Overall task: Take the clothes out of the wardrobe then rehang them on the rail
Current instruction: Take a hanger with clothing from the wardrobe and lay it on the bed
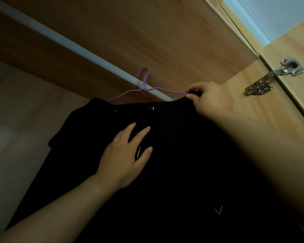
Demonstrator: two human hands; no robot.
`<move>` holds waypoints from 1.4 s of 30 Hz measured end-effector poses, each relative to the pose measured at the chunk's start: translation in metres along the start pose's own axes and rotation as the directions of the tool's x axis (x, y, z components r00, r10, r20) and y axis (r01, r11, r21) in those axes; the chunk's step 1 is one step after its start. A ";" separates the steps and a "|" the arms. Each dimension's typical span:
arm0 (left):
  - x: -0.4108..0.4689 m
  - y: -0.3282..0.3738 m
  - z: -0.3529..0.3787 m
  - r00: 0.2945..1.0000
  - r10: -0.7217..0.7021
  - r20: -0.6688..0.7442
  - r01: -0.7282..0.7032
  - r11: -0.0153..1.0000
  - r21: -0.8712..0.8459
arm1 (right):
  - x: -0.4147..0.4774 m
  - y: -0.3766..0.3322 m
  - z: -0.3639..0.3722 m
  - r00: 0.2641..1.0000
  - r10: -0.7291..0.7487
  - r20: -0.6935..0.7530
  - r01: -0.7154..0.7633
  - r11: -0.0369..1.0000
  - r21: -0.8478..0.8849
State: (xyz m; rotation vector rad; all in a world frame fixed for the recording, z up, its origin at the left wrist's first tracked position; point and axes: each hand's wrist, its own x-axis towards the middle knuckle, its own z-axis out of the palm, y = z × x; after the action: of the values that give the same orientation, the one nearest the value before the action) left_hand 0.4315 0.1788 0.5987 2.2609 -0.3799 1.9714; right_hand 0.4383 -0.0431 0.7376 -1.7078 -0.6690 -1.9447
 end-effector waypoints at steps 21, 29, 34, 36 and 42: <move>-0.221 -0.004 -0.126 0.985 -0.124 0.119 0.104 0.982 0.159 | -0.317 -0.042 -0.096 0.951 0.105 0.291 -0.190 0.941 0.279; -0.395 0.034 -0.142 0.900 -0.245 0.361 0.183 0.963 0.197 | -0.500 -0.054 -0.134 0.808 0.154 0.569 -0.415 0.834 0.364; -0.480 0.108 -0.180 0.853 -0.437 0.286 0.412 0.899 0.147 | -0.580 -0.064 -0.191 0.791 0.105 0.603 -0.437 0.787 0.435; -0.509 0.148 -0.203 0.818 -0.501 0.282 0.471 0.866 0.170 | -0.611 -0.066 -0.222 0.774 0.080 0.628 -0.442 0.779 0.446; -0.594 0.291 -0.283 0.667 -0.672 0.322 0.618 0.740 0.266 | -0.684 -0.066 -0.334 0.727 -0.042 0.685 -0.464 0.705 0.536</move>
State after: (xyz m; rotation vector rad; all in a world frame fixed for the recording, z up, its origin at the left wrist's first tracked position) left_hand 0.0113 0.0355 0.0323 2.3934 0.5065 1.1924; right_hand 0.2225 -0.1859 0.0185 -1.8079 -1.1729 -0.6788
